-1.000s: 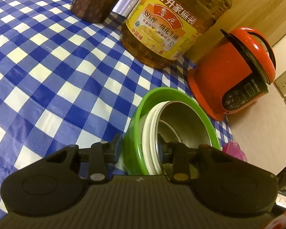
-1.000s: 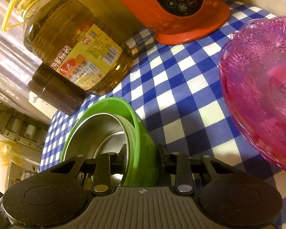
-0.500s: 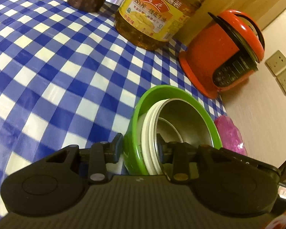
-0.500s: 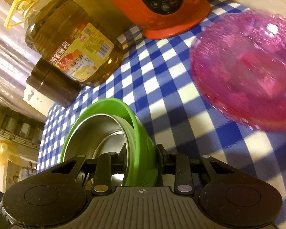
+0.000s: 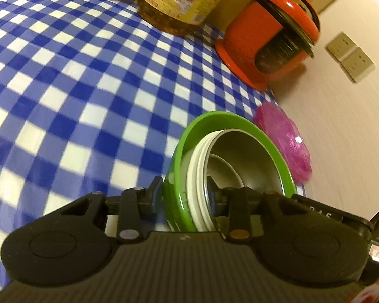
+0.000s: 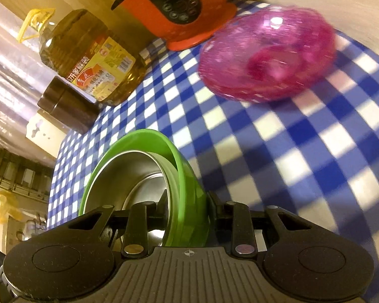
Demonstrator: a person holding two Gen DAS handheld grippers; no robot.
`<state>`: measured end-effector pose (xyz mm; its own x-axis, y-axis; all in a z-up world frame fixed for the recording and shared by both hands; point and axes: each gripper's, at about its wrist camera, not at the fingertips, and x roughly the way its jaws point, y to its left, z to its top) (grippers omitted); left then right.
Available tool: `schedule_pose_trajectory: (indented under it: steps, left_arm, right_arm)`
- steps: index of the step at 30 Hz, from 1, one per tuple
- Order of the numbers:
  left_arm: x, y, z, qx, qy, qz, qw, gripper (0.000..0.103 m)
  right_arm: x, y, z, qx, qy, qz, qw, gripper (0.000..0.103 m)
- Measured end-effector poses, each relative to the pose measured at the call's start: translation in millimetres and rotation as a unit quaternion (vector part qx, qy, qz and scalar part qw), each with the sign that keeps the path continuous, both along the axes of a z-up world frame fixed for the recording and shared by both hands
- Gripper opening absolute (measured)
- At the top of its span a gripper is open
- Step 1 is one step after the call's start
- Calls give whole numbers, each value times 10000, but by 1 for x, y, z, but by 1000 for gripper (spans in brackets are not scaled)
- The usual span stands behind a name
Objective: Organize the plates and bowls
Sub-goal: 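Lift the nested green bowl stack with both tools toward the pink plates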
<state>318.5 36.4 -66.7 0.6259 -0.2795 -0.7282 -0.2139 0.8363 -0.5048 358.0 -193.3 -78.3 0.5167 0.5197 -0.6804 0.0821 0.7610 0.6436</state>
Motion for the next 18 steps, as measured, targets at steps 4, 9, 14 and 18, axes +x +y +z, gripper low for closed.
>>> schedule_pose_trajectory:
  steps: [4, 9, 14, 18]
  left_arm:
    - [-21, -15, -1, -22, 52, -159, 9999, 31]
    - [-44, -39, 0, 30, 85, -406, 9991, 31]
    - [-62, -61, 1, 70, 95, -620, 9980, 31]
    - [-74, -76, 3, 135, 76, -765, 9970, 30]
  right_arm:
    - [-33, -17, -3, -8, 39, -138, 9999, 30]
    - [-65, -40, -4, 13, 126, -336, 9994, 30]
    - [-91, -62, -2, 29, 165, -513, 9985, 30]
    - [-107, -76, -1, 37, 159, -631, 9979, 30]
